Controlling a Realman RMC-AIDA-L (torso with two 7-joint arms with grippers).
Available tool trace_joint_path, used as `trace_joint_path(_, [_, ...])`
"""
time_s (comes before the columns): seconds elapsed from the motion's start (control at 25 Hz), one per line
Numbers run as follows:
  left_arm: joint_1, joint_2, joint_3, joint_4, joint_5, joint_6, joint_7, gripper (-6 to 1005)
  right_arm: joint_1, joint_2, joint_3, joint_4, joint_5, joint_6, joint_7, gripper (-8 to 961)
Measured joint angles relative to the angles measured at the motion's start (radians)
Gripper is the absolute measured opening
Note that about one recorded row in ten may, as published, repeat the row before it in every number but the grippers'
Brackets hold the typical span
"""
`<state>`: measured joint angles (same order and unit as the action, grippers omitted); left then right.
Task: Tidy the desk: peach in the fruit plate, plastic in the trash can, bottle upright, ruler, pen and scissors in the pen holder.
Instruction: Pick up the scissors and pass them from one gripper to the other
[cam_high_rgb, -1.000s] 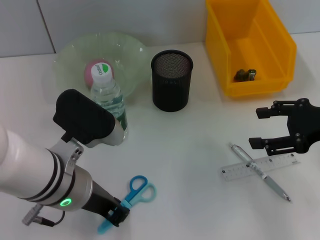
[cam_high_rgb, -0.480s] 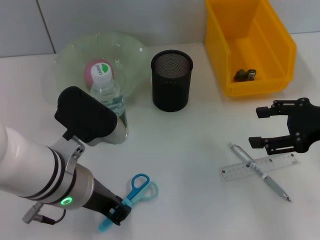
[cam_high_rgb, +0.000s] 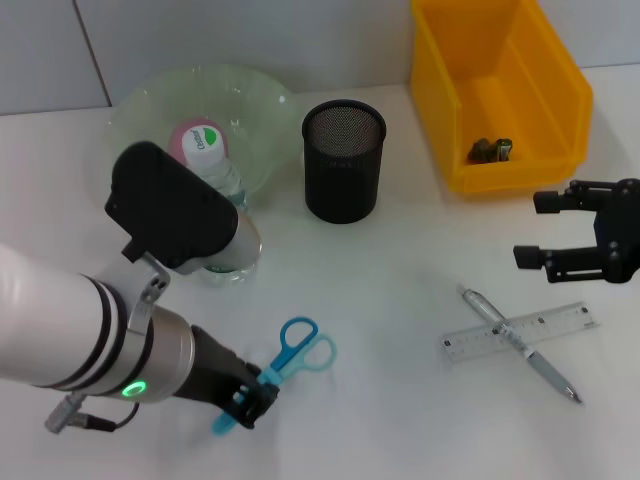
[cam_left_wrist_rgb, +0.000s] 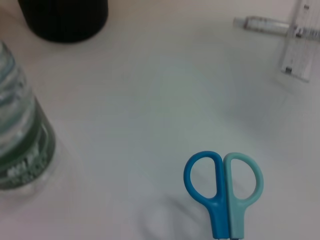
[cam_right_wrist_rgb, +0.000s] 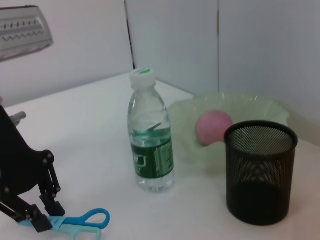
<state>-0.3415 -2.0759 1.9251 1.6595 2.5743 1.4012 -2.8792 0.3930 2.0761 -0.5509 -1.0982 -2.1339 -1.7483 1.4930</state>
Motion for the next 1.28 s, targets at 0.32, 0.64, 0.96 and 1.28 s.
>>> trace_joint_path(0.32, [0.022,0.003,0.003,0.14,0.07,-0.061,0.013,217,-0.01,-0.007,0.136,0.147,0.152,0.006,0.003,811])
trace_joint_path(0.64, [0.015,0.005,-0.006,0.239,0.125,-0.111,0.052,217,-0.047,-0.027,0.263,0.414,0.382,-0.053,-0.118,812])
trace_joint_path(0.96, [0.046,0.004,0.022,0.255,0.155,-0.291,0.133,218,-0.052,-0.019,0.259,0.563,0.455,-0.094,-0.234,812])
trace_joint_path(1.28, [0.15,0.005,0.036,0.26,0.137,-0.476,0.232,218,-0.026,-0.006,0.257,0.631,0.456,-0.083,-0.263,811])
